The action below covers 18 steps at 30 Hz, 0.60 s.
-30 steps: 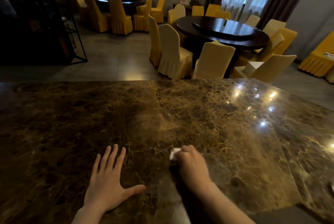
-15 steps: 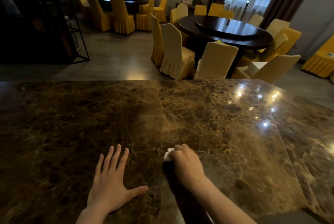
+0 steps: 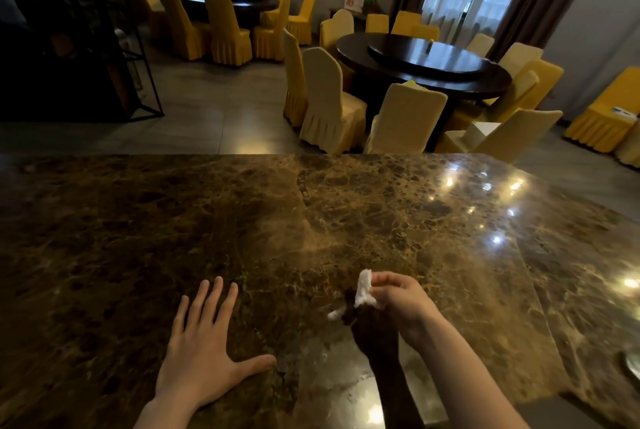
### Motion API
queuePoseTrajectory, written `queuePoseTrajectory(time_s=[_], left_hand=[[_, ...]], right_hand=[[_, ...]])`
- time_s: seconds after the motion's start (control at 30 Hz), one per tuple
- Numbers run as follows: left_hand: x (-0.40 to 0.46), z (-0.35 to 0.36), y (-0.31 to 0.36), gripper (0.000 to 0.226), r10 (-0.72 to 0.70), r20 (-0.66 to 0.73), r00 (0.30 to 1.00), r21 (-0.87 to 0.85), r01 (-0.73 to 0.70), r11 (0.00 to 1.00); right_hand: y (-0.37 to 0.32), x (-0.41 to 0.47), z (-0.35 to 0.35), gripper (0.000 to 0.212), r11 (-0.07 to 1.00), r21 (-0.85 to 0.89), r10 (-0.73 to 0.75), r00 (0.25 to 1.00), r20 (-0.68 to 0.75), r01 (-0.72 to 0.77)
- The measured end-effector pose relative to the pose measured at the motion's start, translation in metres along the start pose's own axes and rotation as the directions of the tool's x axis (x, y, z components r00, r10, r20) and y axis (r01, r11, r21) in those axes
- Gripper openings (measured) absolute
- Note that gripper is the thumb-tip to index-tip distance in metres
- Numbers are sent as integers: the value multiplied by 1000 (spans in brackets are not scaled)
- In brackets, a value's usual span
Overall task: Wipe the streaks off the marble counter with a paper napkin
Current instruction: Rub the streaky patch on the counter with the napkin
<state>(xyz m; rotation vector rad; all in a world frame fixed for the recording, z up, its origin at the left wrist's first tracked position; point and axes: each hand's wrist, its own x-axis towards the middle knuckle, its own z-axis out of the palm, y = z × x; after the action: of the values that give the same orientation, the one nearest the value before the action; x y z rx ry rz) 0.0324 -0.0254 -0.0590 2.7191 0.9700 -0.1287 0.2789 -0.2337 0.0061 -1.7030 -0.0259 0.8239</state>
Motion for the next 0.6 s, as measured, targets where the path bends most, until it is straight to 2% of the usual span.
queuePoseTrajectory(time_s=[0.03, 0.1, 0.13, 0.2, 0.23, 0.3, 0.4, 0.43, 0.57, 0.6], left_hand=[[0, 0, 0, 144, -2, -1, 1000, -5, 2, 1000], [1, 2, 0, 144, 1, -6, 1000, -26, -1, 1000], [1, 3, 0, 144, -1, -14, 1000, -36, 0, 999], [1, 4, -1, 143, -1, -24, 1000, -38, 0, 999], [1, 4, -1, 143, 2, -22, 1000, -33, -3, 999], [1, 4, -1, 143, 2, -28, 1000, -39, -3, 999], [1, 4, -1, 143, 2, -28, 1000, -38, -3, 999], [1, 4, -1, 143, 2, -24, 1000, -34, -3, 999], [1, 3, -1, 143, 1, -26, 1000, -45, -3, 999], [0, 3, -1, 143, 4, -23, 1000, -47, -5, 999]], right_hand=[[4, 3, -3, 21, 987, -158, -9, 998, -59, -1], [13, 3, -8, 20, 851, -524, -156, 969, -191, 33], [15, 1, -9, 20, 756, -651, -266, 941, -210, 68], [18, -7, -9, 11, 587, -789, -477, 865, -156, 182], [19, -9, -9, 7, 516, -824, -548, 830, -106, 235], [24, -14, -8, 12, 385, -870, -619, 785, 3, 307], [30, -20, -4, 20, 225, -903, -617, 771, 159, 366], [30, -20, -4, 22, 203, -899, -607, 770, 197, 389], [22, -18, -15, 35, 248, -826, -505, 795, 335, 506], [21, -15, -20, 39, 209, -829, -482, 793, 373, 518]])
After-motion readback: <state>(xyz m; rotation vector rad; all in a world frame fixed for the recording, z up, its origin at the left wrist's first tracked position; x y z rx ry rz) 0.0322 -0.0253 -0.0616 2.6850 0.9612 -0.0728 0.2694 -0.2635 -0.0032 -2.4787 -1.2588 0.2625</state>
